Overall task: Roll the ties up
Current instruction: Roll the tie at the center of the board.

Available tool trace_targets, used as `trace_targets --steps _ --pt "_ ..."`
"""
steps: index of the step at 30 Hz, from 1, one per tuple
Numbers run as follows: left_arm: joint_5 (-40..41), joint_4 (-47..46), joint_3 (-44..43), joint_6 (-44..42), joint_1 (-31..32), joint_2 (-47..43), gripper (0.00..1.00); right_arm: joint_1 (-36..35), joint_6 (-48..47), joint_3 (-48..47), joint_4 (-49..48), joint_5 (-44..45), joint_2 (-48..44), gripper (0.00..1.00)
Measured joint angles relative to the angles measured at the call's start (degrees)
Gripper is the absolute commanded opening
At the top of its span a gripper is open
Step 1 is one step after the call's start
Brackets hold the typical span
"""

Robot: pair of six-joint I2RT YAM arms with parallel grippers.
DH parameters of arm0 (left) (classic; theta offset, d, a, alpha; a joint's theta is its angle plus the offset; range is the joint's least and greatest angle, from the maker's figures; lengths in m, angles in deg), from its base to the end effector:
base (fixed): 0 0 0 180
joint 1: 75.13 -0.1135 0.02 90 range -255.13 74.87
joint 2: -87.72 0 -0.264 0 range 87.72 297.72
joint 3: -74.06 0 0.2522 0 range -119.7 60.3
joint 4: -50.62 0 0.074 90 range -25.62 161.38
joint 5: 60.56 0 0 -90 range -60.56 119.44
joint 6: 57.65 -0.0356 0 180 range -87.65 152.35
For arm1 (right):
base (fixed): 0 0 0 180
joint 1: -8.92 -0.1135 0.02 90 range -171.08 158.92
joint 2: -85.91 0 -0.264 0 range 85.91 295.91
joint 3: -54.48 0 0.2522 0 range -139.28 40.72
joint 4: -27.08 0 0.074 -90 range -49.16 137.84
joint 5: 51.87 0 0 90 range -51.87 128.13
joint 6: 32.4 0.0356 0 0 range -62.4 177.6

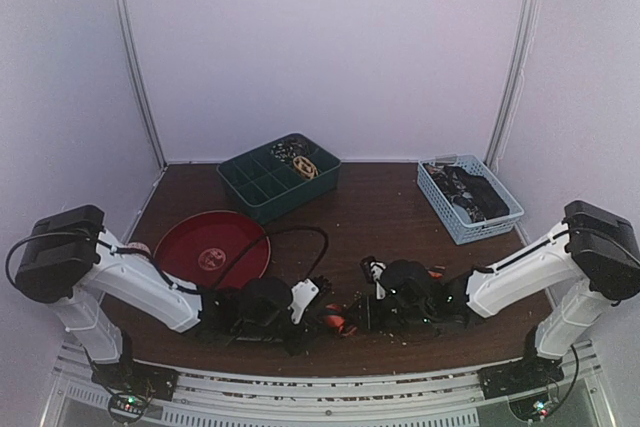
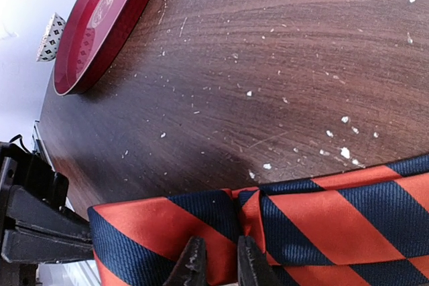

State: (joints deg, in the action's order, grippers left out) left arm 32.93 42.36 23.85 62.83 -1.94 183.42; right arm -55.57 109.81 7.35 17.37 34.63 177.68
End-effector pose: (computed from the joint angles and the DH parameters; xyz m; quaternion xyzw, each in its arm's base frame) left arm 0.0918 -0.2964 0.1301 0.3135 0.8389 -0.3324 0.2959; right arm 0.1261 0.2693 0.1374 -0.1088 0.8797 0.4076 0.2194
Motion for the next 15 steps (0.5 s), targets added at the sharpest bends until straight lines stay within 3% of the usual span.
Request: trace_targets --steps 15 --pt "1.7 3.3 -5.9 -2.8 0.0 2.1 0.0 1.9 -1.3 0.8 -0.7 -0.2 -0.2 0.14"
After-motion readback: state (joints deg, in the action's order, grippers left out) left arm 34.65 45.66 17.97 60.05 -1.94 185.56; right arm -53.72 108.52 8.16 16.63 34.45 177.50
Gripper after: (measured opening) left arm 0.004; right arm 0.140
